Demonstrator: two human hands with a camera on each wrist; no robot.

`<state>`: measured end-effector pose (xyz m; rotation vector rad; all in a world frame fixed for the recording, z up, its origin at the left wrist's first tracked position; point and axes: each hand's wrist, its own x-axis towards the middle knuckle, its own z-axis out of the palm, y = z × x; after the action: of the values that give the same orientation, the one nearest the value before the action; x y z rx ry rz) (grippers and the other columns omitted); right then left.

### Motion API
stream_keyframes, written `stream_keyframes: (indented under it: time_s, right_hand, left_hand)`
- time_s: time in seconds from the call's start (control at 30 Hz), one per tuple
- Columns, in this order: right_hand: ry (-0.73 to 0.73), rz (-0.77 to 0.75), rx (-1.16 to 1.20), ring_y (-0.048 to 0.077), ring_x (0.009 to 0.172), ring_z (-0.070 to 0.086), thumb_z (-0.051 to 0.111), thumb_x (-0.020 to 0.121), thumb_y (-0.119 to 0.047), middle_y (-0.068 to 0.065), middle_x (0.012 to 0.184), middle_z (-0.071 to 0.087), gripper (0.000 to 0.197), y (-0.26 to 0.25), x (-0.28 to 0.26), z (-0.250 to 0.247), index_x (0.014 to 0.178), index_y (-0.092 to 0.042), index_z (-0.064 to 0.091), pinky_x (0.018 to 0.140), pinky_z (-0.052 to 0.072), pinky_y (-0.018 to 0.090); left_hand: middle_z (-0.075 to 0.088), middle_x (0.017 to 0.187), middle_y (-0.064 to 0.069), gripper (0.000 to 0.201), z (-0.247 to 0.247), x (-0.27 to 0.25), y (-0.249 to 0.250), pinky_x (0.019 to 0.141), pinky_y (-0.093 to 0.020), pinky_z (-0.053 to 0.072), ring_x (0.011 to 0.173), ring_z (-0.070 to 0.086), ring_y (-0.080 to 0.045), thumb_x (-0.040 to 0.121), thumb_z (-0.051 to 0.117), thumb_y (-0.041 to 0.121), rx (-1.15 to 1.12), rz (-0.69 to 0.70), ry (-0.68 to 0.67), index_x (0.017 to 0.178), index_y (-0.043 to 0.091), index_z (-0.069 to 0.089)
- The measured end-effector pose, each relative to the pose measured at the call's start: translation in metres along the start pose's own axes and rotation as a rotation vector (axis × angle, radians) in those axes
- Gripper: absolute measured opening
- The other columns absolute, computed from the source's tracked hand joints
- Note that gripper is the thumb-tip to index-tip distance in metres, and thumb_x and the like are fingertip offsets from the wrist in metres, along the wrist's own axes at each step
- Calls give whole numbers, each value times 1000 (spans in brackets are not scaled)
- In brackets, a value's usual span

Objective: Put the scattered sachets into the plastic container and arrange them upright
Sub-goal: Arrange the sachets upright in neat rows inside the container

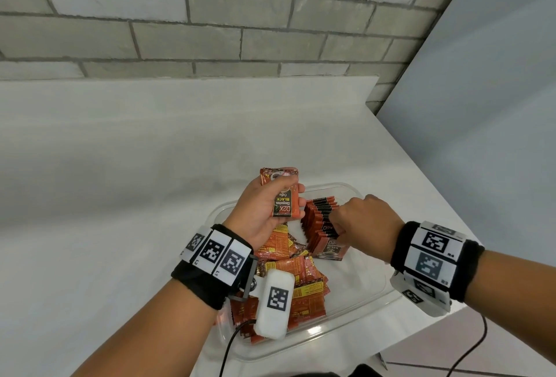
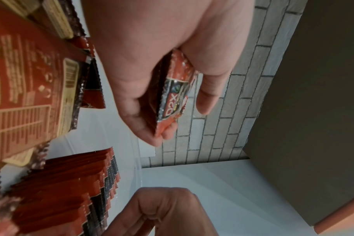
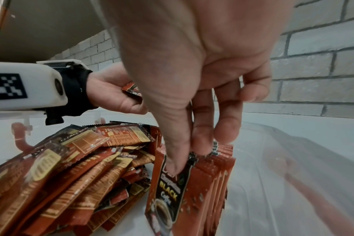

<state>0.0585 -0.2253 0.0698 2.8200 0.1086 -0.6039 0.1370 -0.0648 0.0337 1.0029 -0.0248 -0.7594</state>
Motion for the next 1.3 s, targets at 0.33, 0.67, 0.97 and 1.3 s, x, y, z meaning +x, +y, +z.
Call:
stream_keyframes:
  time_s: [0.33, 0.67, 0.97, 1.3]
  right_hand:
    - [484, 65, 785, 7, 74, 60, 62, 88, -39, -10, 94, 61, 30, 8, 0, -30, 115, -27, 59, 63, 41, 11]
    - [384, 99, 1191, 14, 62, 59, 65, 88, -13, 6, 76, 69, 25, -4, 13, -32, 104, -30, 58, 60, 47, 28]
    - [277, 219, 1633, 21, 70, 68, 68, 84, -8, 10, 91, 62, 32, -3, 2, -30, 111, -13, 50, 61, 59, 31]
    - [399, 201, 1761, 16, 69, 65, 60, 88, 0, 6, 76, 66, 13, 11, 1, -25, 95, -10, 59, 63, 57, 23]
  left_hand:
    - [72, 96, -13, 15, 2, -2, 0, 76, -43, 59, 86, 70, -26, 88, 63, 12, 70, 4, -24, 102, 10, 61]
    - [71, 87, -14, 13, 2, -3, 2, 72, -42, 59, 79, 70, -25, 89, 59, 9, 25, -28, -61, 100, 4, 62]
    - [72, 101, -13, 20, 1, -5, 0, 84, -42, 57, 92, 70, -25, 90, 54, -3, 50, 50, -95, 105, 7, 64]
    - [72, 99, -15, 24, 2, -4, -1, 76, -40, 60, 81, 71, -25, 85, 61, 12, 49, 51, -98, 108, 8, 62]
